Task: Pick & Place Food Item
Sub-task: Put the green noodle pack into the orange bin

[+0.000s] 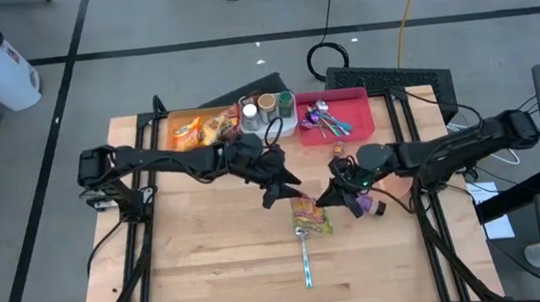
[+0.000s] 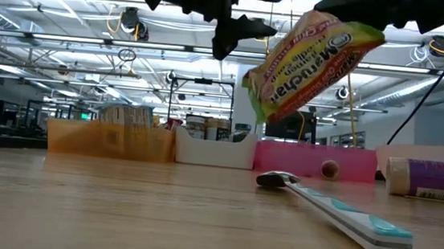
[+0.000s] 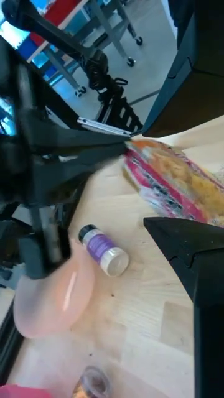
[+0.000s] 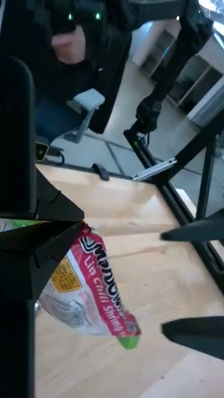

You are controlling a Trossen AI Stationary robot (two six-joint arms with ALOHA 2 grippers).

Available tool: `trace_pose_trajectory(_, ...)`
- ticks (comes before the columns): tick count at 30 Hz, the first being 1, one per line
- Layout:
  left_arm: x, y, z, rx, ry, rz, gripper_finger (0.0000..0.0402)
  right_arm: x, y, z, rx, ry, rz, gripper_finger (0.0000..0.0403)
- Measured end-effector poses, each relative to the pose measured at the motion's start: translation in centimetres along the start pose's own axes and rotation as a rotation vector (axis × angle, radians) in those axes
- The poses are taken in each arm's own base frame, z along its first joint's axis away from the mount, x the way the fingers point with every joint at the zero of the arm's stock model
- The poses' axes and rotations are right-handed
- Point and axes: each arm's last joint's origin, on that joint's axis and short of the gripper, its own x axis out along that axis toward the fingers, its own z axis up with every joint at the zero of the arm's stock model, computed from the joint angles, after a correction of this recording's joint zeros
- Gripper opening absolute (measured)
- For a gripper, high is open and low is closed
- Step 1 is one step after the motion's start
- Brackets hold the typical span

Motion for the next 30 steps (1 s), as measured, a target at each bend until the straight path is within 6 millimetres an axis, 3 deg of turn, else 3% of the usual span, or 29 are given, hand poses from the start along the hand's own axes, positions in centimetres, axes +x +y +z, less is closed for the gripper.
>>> trace_pose_trajectory(10,-0.1,-1.0,2.5,0.078,0.067,0.027,0.023,1.6,-0.6,0.0,-0.008,-0.005,0.032,0.0)
trace_pose_trajectory(16,0.9,-0.5,3.6,0.079,0.119,0.009,0.023,1.7,0.0,1.3,-0.055,-0.044,0.049,0.0)
trace_pose_trajectory(22,2.0,0.3,3.3,0.061,0.178,-0.043,0.023,1.5,0.5,2.5,-0.089,-0.054,0.04,0.0)
trace_pose_trajectory(30,1.8,0.3,3.6,0.091,0.178,-0.08,0.023,1.5,0.1,2.0,-0.074,-0.006,0.009,0.0)
